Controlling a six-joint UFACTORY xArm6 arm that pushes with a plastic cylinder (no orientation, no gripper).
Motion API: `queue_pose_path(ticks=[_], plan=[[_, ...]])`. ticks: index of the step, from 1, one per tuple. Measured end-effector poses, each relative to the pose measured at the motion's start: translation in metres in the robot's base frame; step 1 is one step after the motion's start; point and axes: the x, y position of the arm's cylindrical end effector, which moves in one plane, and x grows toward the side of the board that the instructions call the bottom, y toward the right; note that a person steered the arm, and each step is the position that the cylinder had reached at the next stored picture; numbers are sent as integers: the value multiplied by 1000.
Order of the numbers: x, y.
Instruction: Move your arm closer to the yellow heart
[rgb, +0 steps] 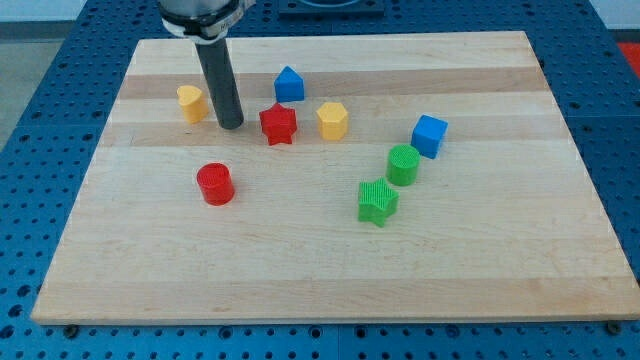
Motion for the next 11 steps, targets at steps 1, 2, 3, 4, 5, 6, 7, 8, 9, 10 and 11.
queue_pose_path(ticks=[1,2,3,4,5,6,7,8,9,10,11], plan=[[5,13],[5,39],[5,58],[9,43],[22,-27],[26,-96],[11,-133],[-16,-137],[-29,-122],[-40,-89],[-41,-53]])
